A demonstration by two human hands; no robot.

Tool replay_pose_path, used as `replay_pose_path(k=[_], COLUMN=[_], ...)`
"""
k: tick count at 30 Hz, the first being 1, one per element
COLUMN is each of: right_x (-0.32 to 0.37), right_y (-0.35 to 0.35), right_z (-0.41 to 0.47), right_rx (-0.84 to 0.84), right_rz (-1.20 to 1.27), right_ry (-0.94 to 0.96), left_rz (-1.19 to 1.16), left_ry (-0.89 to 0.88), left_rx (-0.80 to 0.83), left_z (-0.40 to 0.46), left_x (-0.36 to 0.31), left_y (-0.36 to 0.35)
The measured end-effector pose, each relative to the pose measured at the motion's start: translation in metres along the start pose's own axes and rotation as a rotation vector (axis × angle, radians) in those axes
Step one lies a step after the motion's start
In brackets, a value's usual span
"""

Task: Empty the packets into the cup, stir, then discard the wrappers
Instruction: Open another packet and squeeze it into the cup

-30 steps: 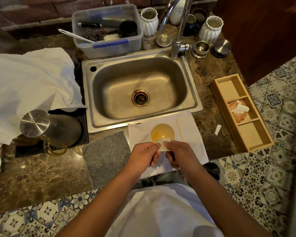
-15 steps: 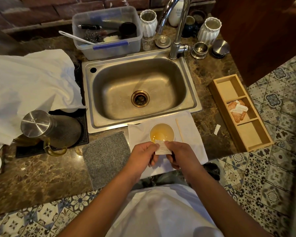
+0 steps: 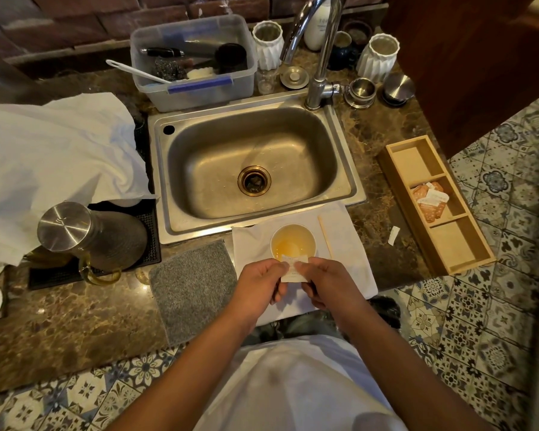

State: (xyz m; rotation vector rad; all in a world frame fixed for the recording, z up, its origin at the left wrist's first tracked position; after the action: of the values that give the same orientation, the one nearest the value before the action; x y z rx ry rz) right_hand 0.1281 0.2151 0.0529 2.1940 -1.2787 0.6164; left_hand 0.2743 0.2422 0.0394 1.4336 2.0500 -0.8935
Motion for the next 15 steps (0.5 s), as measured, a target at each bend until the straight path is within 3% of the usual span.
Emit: replay_pose_path(k=[15], right_x=[0.0], right_y=[0.0036], right_z=[-0.0005], right_rx=[0.006], right_rz=[0.075], right_ry=[0.038], left_rz=[-0.01], left_ry=[-0.04], left_rx=[0.031], left_z=[-0.002], left_x=[-0.0025], left_y=[0.0006])
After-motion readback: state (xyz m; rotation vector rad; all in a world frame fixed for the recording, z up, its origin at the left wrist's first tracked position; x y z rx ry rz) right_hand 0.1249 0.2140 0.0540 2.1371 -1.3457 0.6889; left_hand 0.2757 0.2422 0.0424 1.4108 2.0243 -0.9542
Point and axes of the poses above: each hand's wrist, its own z-axis towards the middle knuckle, its own y-axis out of the back of the hand, x = y × z, the point moved 3 cm from there along z, towards the middle knuckle, and after that the axes turned 12 degrees about -z, right-handed, at the moved point
